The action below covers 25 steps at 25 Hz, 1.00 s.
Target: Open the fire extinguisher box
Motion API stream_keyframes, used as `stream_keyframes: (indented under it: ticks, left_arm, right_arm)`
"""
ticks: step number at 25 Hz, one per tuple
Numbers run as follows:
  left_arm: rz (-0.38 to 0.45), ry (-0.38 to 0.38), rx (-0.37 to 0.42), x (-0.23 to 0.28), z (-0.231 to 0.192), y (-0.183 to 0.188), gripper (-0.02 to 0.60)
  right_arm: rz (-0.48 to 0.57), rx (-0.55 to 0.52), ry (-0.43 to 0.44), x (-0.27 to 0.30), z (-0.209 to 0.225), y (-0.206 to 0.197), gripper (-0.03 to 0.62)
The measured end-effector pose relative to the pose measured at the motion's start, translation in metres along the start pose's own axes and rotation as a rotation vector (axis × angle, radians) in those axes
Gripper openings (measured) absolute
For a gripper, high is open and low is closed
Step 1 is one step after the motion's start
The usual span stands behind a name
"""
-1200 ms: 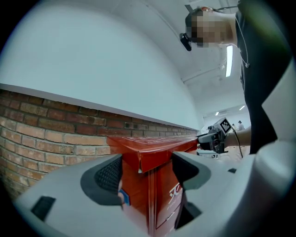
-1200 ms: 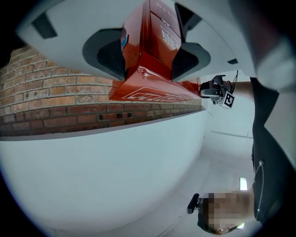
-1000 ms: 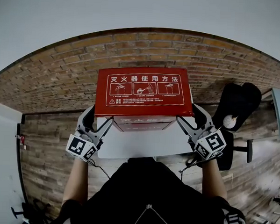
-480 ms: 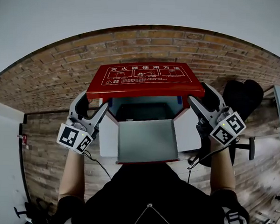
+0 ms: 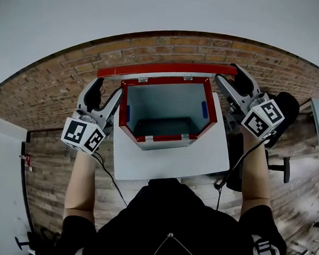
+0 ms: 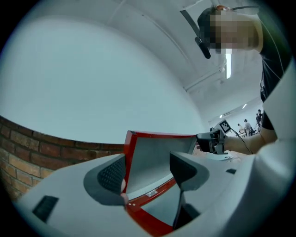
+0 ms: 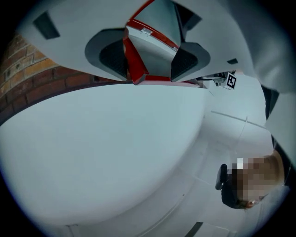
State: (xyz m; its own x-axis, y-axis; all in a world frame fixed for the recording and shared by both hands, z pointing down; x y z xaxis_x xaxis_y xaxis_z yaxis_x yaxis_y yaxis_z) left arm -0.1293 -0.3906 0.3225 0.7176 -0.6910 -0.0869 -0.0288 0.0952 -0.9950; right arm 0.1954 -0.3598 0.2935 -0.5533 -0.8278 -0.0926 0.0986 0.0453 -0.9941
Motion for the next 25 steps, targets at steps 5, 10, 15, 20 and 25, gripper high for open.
stream_keyframes:
  ticks: [5,10,15,20,25]
  left_arm:
    - [0.006,0.005,0.014,0.019,-0.014,0.006,0.347]
    - [0.006,0.027,0.007,0.041,-0.031,0.01,0.347]
    - [0.007,0.044,-0.018,0.059,-0.044,0.01,0.347]
    - [0.001,0.055,-0.016,0.073,-0.054,0.007,0.347]
    - [-0.005,0.065,-0.015,0.081,-0.06,0.003,0.347]
  right_arm:
    - [0.023,0.008,-0.017,0.022,0.018,0.009,0.304]
    - [0.03,0.021,-0.075,0.047,0.04,0.01,0.304]
    - [0.026,0.024,-0.112,0.067,0.056,0.009,0.304]
    - [0.024,0.004,-0.148,0.081,0.068,0.004,0.304]
    - [0.015,-0.02,-0.187,0.091,0.074,-0.002,0.304]
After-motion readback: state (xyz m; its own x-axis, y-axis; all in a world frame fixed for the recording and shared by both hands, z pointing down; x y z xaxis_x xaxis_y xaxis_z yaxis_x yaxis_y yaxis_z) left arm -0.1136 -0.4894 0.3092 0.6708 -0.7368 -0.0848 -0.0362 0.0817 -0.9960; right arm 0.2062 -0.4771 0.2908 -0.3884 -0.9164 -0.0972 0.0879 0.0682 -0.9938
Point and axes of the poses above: the fingertips, and each gripper's own axes: x forward along the fingers, z to its right, y out of its top, the point moved 2 cm from there along -x, backward along the fingers, and after that the axes turned 2 degrees about -z, right-handed, at the moved point
